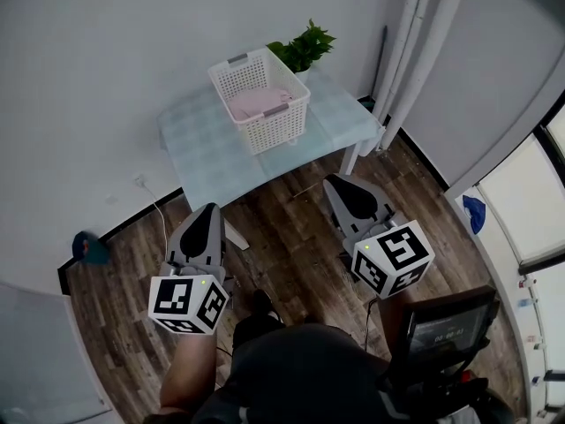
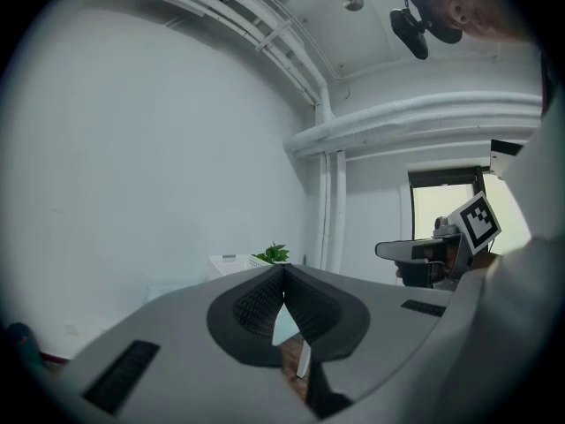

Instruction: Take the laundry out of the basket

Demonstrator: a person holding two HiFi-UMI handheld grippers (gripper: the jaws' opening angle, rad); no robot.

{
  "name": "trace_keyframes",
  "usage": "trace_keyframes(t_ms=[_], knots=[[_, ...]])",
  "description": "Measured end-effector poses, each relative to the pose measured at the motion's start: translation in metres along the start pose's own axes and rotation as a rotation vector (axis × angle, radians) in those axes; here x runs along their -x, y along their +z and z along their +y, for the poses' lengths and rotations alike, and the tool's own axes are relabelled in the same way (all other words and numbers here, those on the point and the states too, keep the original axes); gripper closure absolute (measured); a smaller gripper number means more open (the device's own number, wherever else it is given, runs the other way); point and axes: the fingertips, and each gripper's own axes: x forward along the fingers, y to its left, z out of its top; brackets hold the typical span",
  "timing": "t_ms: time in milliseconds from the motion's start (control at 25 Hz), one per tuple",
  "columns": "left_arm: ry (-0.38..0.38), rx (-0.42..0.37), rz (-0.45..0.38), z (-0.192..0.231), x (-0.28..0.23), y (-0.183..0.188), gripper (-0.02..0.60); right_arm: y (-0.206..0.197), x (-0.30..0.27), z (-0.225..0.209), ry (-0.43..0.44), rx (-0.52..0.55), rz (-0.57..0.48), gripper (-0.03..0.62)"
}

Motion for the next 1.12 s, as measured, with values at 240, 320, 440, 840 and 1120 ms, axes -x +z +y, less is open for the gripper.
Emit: trace_keyframes(t_ms=[240,320,440,840,1120], knots=[[-0.045,0.001,-0.013,0.044,-0.032,0.012,0.574,0.009,-0.051,0.002,-0.036,0.016,-0.003,0.572],[-0.053,0.002,-0.019,0.061,-0.041,0.017,0.574,0.013,-0.068,0.005,-0.045,0.024,-0.006,0.572],[-0.072,0.013,-0.026,0.083,-0.054,0.021,0.574,0.016,-0.090,0.010,-0.057,0.035,0.002,0.572],[-0.138,0.064,-0.026,0.140,-0.085,0.018,0.574,0.016,-0.151,0.017,-0.097,0.061,0.039,0.572],[-0.116,0.092,-0.013,0.168,-0.112,0.013,0.574,0.018,-0.188,0.002,-0.072,0.084,0.058,0.571]])
